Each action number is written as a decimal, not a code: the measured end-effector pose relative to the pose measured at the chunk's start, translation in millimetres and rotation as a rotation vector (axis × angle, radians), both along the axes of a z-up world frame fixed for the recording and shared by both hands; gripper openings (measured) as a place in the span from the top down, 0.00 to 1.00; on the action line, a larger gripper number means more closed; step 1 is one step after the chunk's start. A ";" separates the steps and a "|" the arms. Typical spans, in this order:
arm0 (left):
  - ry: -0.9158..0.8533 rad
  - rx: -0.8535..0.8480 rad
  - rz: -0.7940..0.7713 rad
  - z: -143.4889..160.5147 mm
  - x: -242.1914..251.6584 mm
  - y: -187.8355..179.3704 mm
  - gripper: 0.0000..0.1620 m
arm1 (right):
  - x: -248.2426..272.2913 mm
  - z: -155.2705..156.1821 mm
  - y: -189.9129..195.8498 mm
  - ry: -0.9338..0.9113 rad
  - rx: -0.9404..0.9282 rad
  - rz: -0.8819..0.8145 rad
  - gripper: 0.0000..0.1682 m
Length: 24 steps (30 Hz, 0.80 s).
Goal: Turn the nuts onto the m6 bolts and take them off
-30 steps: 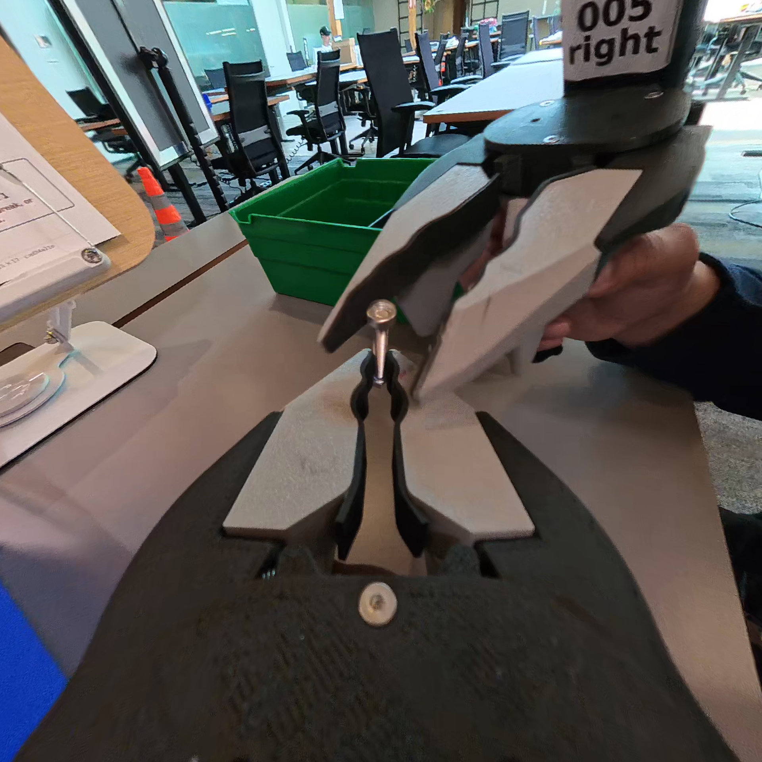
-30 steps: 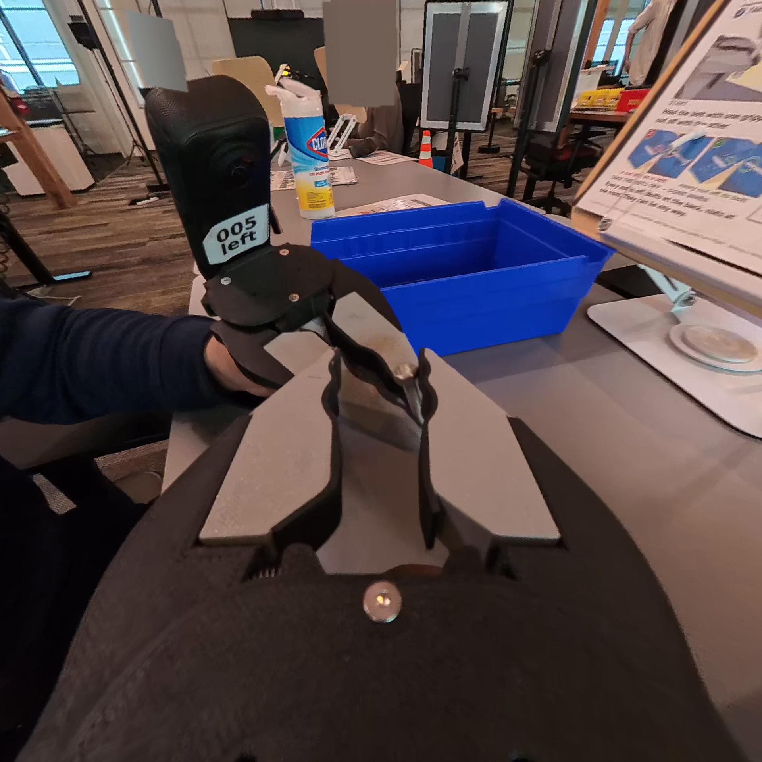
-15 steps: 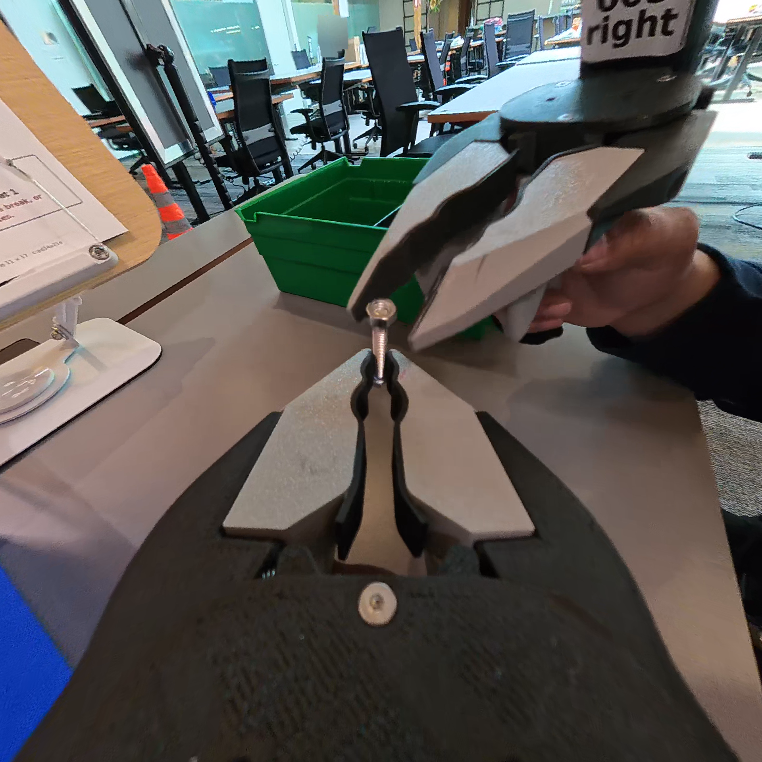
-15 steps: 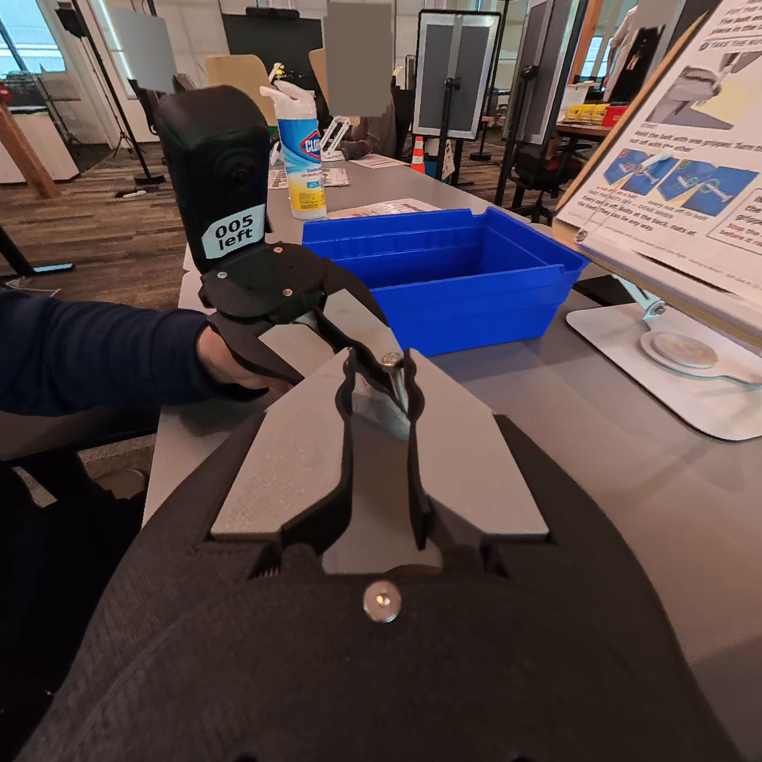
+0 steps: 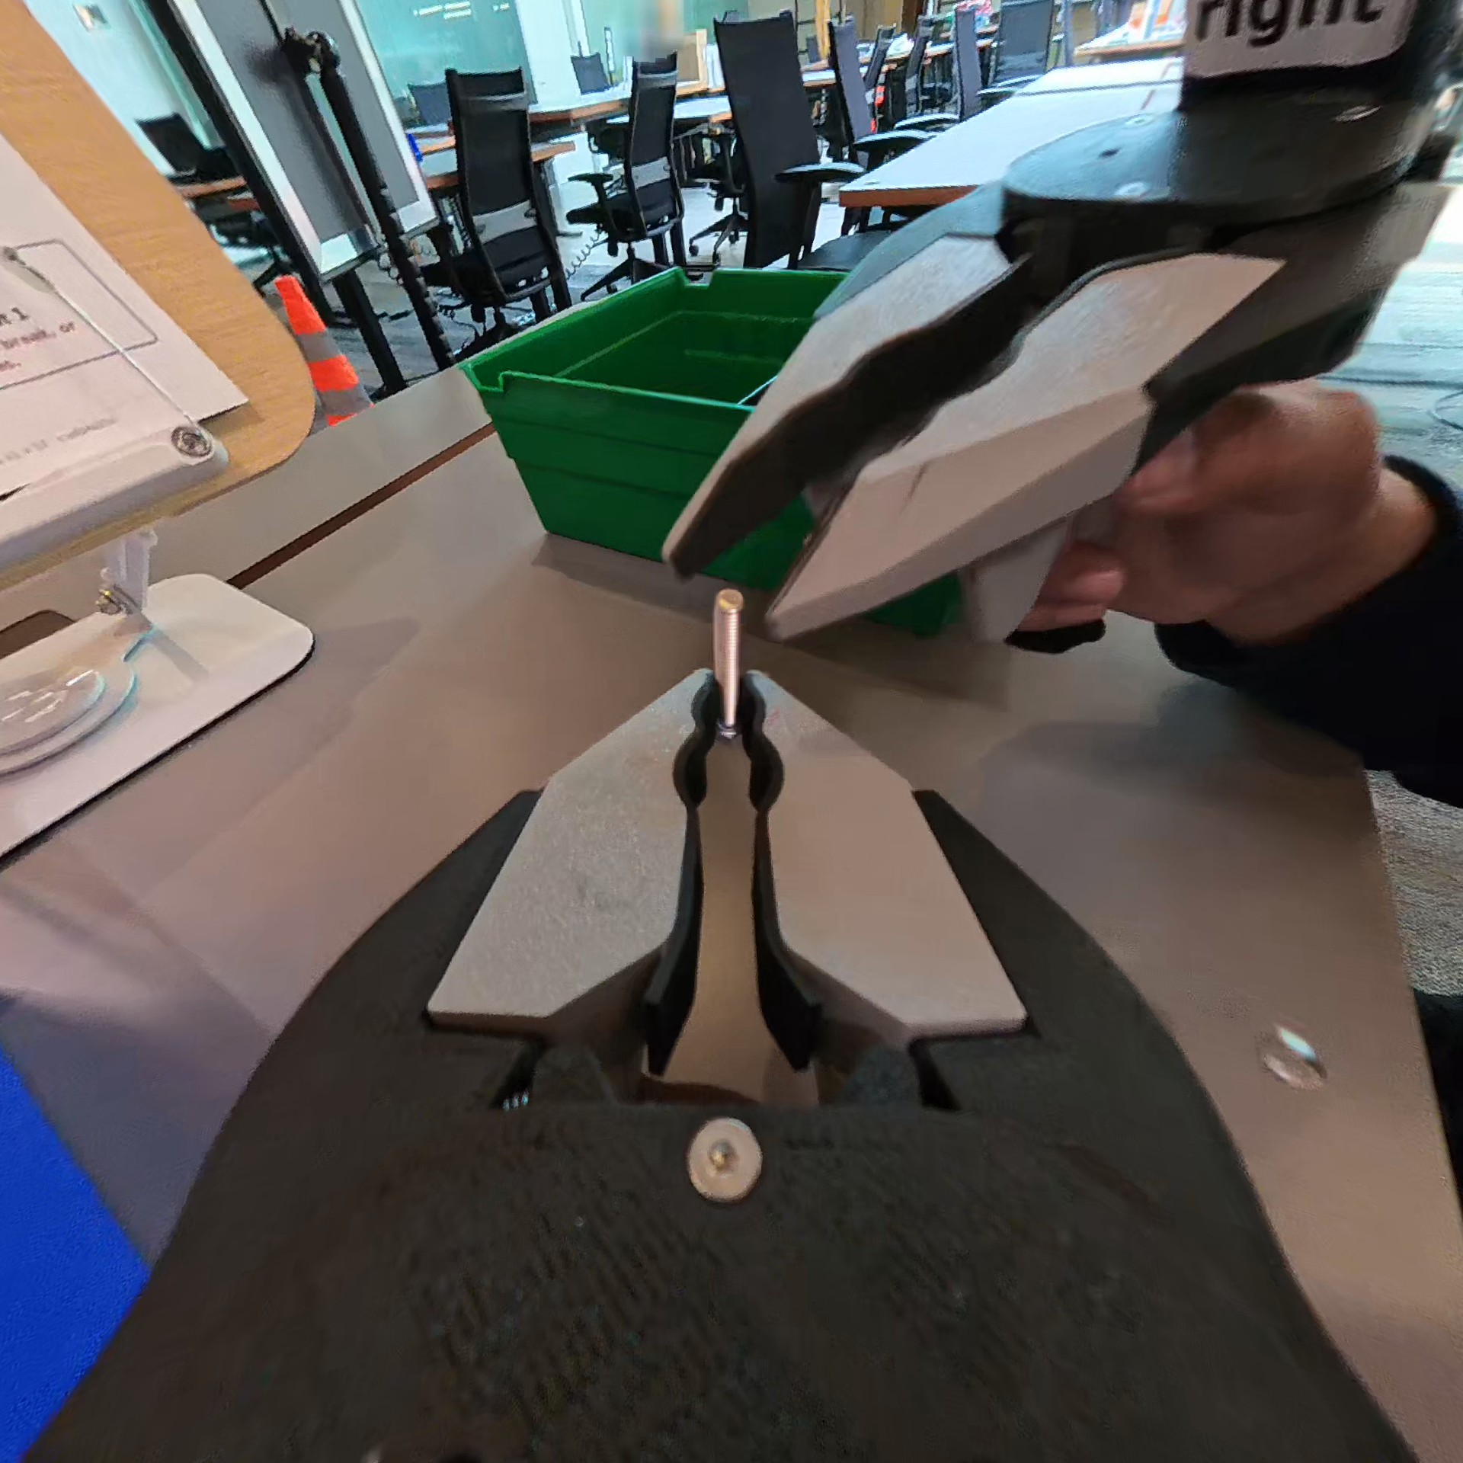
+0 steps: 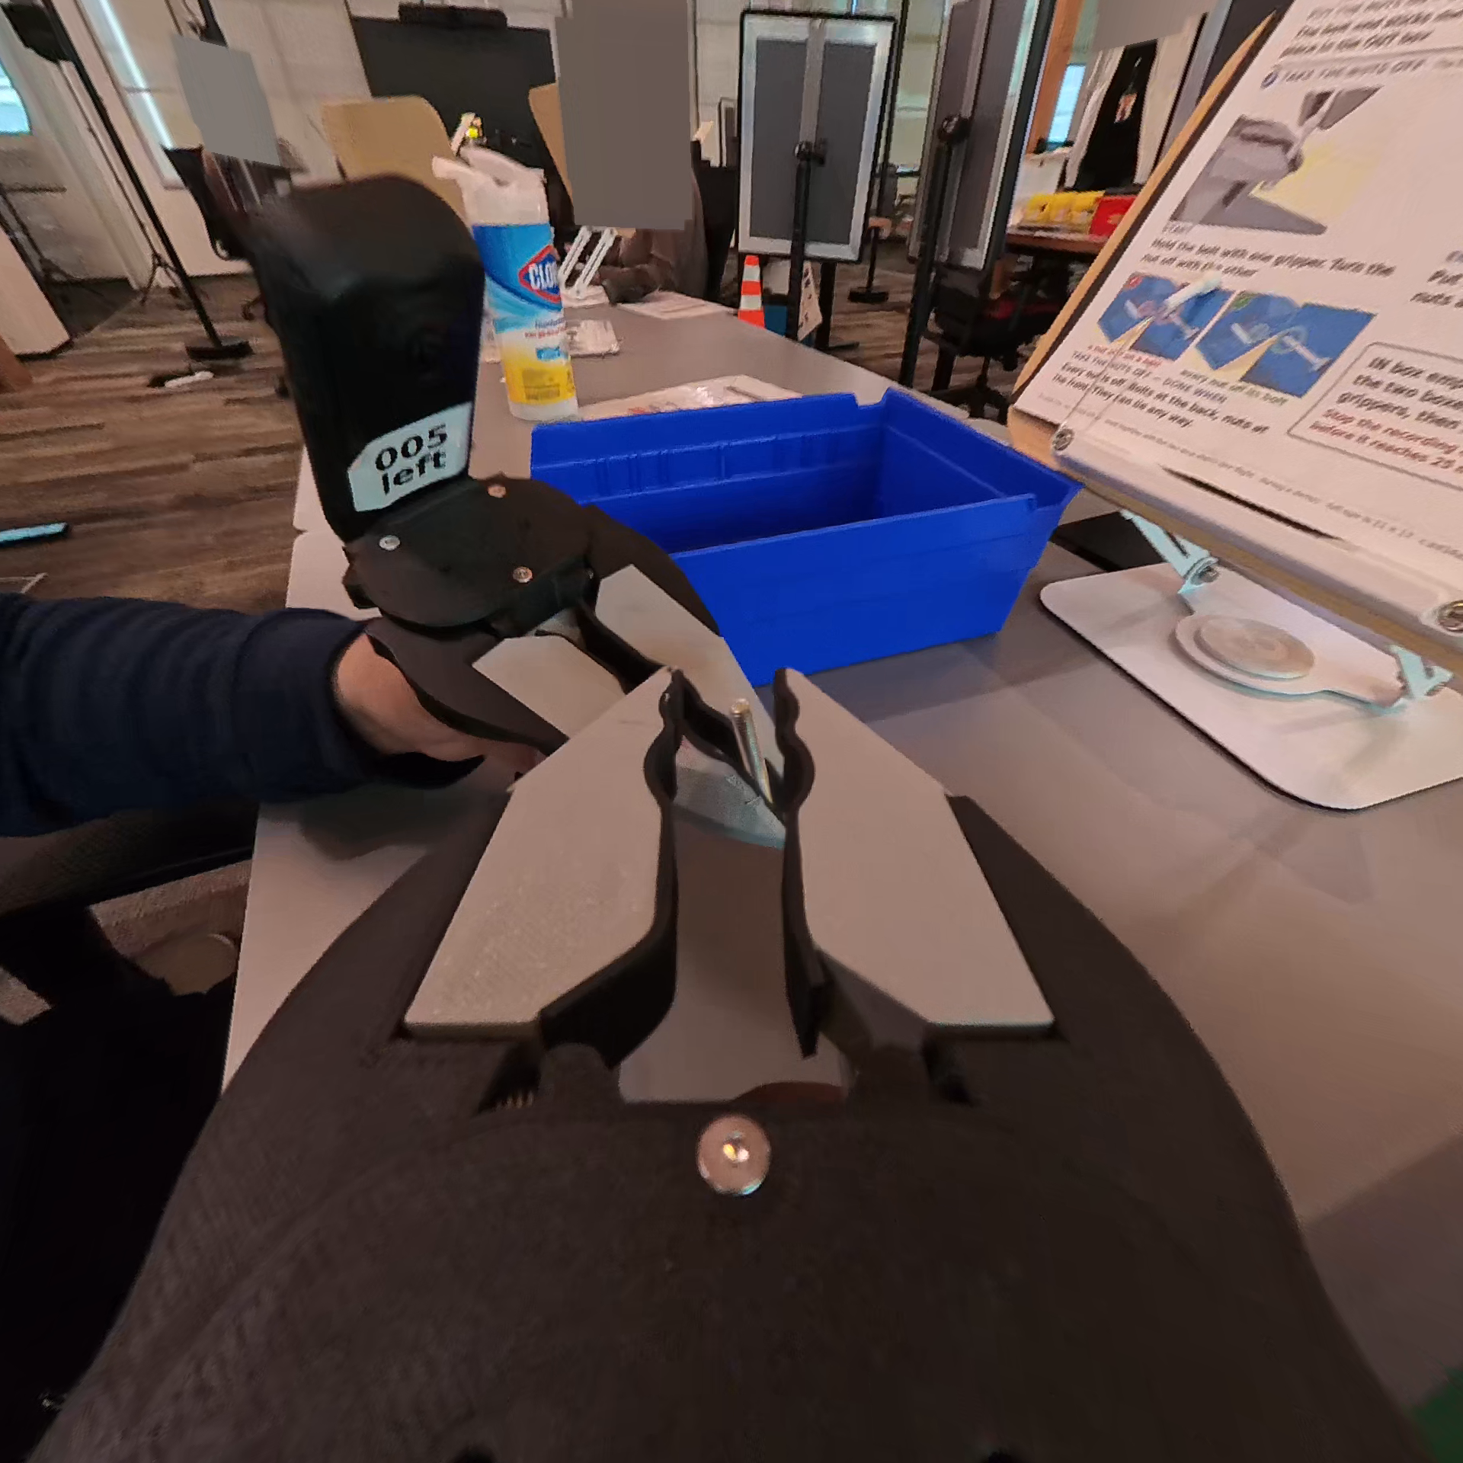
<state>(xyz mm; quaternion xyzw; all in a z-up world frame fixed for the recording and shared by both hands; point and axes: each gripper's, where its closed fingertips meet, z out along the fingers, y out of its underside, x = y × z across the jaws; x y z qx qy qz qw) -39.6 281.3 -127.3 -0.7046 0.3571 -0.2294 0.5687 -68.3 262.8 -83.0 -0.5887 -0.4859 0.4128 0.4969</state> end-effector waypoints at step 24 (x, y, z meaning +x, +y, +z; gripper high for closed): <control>0.062 -0.026 0.059 -19.1 -10.9 15.6 0.99 | -10.0 5.9 -27.3 0.037 -0.002 0.139 0.84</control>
